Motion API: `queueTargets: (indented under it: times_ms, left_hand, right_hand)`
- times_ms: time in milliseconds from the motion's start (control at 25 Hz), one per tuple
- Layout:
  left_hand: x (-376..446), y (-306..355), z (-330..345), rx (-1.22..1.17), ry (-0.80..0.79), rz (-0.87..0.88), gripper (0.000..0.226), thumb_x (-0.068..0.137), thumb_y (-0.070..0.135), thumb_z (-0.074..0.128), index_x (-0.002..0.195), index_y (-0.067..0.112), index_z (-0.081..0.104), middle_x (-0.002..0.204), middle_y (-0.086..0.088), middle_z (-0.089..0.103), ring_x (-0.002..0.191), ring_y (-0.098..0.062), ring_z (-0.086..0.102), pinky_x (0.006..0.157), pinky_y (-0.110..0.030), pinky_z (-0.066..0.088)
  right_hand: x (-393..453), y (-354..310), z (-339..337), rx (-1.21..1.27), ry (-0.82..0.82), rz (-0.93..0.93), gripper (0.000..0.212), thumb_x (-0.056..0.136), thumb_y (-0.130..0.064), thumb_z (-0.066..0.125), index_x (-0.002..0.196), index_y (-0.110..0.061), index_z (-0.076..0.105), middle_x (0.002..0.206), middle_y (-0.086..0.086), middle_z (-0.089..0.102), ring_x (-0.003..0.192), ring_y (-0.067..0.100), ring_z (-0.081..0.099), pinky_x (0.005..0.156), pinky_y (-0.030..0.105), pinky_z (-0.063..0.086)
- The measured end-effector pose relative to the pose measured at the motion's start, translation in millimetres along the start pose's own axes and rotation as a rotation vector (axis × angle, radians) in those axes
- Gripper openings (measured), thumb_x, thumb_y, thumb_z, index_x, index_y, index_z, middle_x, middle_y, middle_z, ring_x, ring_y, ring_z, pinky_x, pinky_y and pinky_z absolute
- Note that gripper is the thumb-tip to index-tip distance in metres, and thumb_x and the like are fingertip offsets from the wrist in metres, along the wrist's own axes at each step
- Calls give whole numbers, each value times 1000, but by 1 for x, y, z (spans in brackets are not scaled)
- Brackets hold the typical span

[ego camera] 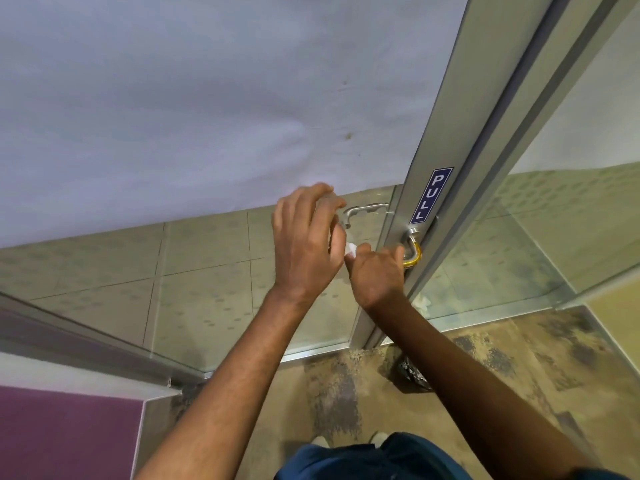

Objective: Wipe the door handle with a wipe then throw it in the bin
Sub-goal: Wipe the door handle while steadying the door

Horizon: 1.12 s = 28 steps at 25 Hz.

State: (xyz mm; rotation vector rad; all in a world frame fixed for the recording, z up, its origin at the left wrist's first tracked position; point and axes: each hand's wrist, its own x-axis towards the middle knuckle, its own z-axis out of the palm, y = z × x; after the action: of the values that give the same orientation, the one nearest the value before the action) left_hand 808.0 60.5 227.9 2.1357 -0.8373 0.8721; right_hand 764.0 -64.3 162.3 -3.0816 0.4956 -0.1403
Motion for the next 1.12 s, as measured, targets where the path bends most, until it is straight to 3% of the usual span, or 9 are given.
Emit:
queueTargets:
  times_ms: [80,160,240,440,560,720,800,960,1120]
  left_hand:
    - [19,-3,-1,72,57,109,28,87,6,65,114,11,72,138,-14,66,134,-31,49,112,-54,38]
    - [34,-6,0,134,106,177,30,85,5,69,113,12,71,147,-15,62,143,-32,42,120,-61,32]
    - [49,-9,3,178,153,220,33,84,3,70,115,14,71,153,-17,57,148,-35,37,125,-62,24]
    - [77,-19,17,253,228,288,43,84,4,69,124,16,61,159,-19,51,152,-38,31,133,-51,6]
    - [80,-24,27,304,261,311,49,88,12,70,135,18,55,161,-16,49,155,-36,26,134,-48,1]
    - [83,-30,35,342,297,333,49,94,19,65,140,20,50,165,-10,34,157,-32,19,135,-48,-1]
    - [83,-31,36,356,302,336,48,96,20,64,142,20,49,166,-9,31,157,-32,20,136,-47,-2]
    - [83,-32,37,369,306,340,50,96,21,64,143,19,49,166,-10,33,157,-32,21,136,-48,-1]
    - [83,-32,38,357,317,331,50,94,20,64,142,19,49,165,-11,35,157,-32,21,136,-48,-1]
  right_hand:
    - [-12,15,14,-38,178,-36,30,107,-35,51,100,-10,67,86,14,66,89,35,62,105,56,37]
    - [-26,32,32,-97,425,-148,21,108,-22,51,103,-6,64,90,16,61,88,35,59,105,56,41]
    - [-31,41,40,-133,516,-200,17,107,-12,46,108,-4,62,92,16,60,87,33,58,103,54,44]
    - [-27,24,38,-148,445,-184,23,106,-6,48,116,5,66,88,18,61,81,32,58,94,51,49]
    - [-14,15,24,-238,172,-158,28,102,-1,37,101,-4,65,77,10,51,68,26,47,91,49,47]
    - [14,16,8,-201,-70,-190,15,104,-21,47,100,-15,61,68,3,40,52,21,34,85,45,33]
    - [14,17,10,-168,-22,-185,13,101,-20,50,102,-16,62,67,2,47,55,22,38,84,46,33]
    - [-18,40,34,20,422,-159,22,105,-22,49,101,-8,66,96,14,60,89,32,56,97,51,39]
    - [-30,52,35,-27,405,-236,31,104,-14,42,128,-8,61,103,14,65,97,32,63,109,54,37]
